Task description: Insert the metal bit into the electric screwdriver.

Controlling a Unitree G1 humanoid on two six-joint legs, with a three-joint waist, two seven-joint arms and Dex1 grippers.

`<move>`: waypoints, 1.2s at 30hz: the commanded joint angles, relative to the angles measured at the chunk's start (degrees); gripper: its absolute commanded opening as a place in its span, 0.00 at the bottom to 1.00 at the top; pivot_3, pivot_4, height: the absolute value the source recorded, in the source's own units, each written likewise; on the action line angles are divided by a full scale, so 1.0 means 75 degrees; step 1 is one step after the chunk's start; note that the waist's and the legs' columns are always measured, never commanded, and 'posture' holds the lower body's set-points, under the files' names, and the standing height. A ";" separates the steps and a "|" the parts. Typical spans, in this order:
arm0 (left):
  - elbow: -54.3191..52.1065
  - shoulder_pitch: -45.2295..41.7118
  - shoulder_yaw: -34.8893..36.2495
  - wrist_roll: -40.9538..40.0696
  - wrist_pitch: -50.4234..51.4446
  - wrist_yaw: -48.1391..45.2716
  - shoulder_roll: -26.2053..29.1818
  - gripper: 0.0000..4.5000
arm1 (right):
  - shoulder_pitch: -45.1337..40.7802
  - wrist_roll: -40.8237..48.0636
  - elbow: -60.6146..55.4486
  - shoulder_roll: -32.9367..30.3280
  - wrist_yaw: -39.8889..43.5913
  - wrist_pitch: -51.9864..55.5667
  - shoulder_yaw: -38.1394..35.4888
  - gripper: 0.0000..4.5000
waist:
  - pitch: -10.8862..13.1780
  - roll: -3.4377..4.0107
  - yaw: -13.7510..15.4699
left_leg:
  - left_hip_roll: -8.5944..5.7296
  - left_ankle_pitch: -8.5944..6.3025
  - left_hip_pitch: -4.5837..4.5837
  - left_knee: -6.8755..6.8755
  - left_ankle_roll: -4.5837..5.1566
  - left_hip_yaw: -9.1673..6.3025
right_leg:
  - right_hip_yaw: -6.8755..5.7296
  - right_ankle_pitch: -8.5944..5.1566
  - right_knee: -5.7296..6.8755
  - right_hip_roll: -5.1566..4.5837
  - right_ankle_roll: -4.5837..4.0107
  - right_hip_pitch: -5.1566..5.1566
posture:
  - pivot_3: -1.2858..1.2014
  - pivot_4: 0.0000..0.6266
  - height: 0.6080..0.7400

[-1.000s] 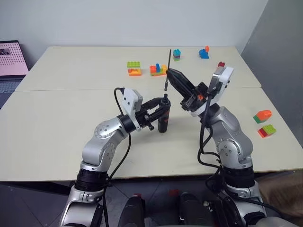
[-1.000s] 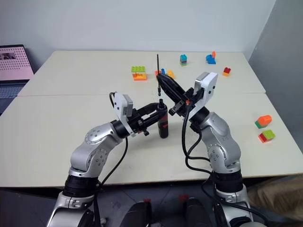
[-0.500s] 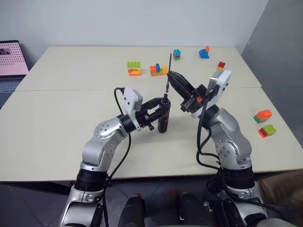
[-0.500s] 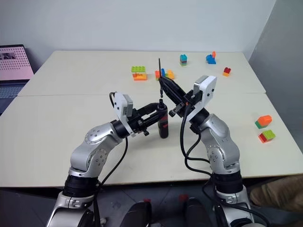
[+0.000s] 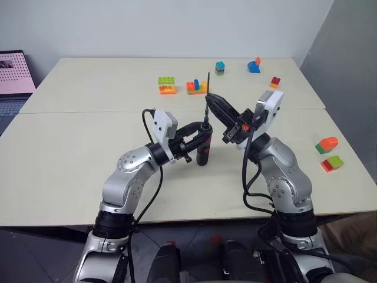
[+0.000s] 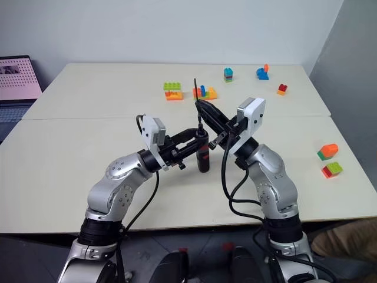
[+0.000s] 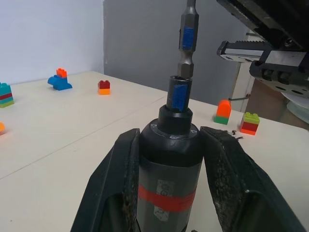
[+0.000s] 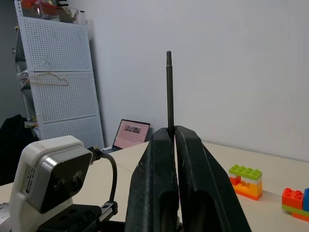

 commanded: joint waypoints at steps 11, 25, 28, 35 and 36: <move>-0.0029 0.0046 -0.0052 0.0124 0.0113 0.0029 0.0103 0.35 | 0.0255 -0.0260 -0.0058 -0.0235 0.0124 -0.0205 0.0111 0.00 | -0.0001 0.0000 0.0000 | 0.0000 0.0000 0.0001 -0.0001 0.0000 -0.0001 | 0.0000 0.0000 -0.0003 0.0000 0.0000 0.0002 | 0.52 0.24 1.00; -0.0033 0.0107 -0.0166 0.0250 -0.0051 -0.0145 0.0204 0.35 | 0.0063 0.0436 -0.0922 -0.1076 0.0145 0.1657 0.0180 0.00 | -0.0006 -0.0005 0.0003 | 0.0000 0.0000 0.0005 0.0000 0.0000 -0.0012 | -0.0010 -0.0002 -0.0007 -0.0001 -0.0003 0.0012 | 0.52 0.24 1.00; -0.0040 0.0130 -0.0196 0.0278 -0.0098 -0.0180 0.0216 0.35 | -0.0033 0.0697 -0.1069 -0.1190 0.0046 0.2113 0.0062 0.00 | -0.0007 -0.0004 0.0003 | 0.0001 0.0000 0.0006 -0.0001 0.0000 -0.0017 | -0.0015 -0.0002 -0.0019 -0.0001 -0.0004 0.0019 | 0.52 0.24 1.00; -0.0020 0.0156 -0.0241 0.0322 -0.0202 -0.0199 0.0250 0.35 | -0.0308 0.1070 -0.1188 -0.1563 -0.0014 0.2966 -0.0113 0.00 | -0.0007 -0.0004 0.0013 | 0.0003 -0.0001 -0.0001 -0.0012 0.0000 -0.0025 | -0.0026 0.0000 -0.0060 -0.0002 -0.0006 0.0029 | 0.52 0.24 1.00; -0.0017 0.0156 -0.0240 0.0325 -0.0209 -0.0195 0.0249 0.35 | -0.0315 0.1095 -0.1205 -0.1608 0.0002 0.3042 -0.0101 0.00 | -0.0007 -0.0004 0.0013 | 0.0003 -0.0001 -0.0003 -0.0014 0.0000 -0.0024 | -0.0025 0.0000 -0.0064 -0.0002 -0.0006 0.0029 | 0.52 0.24 1.00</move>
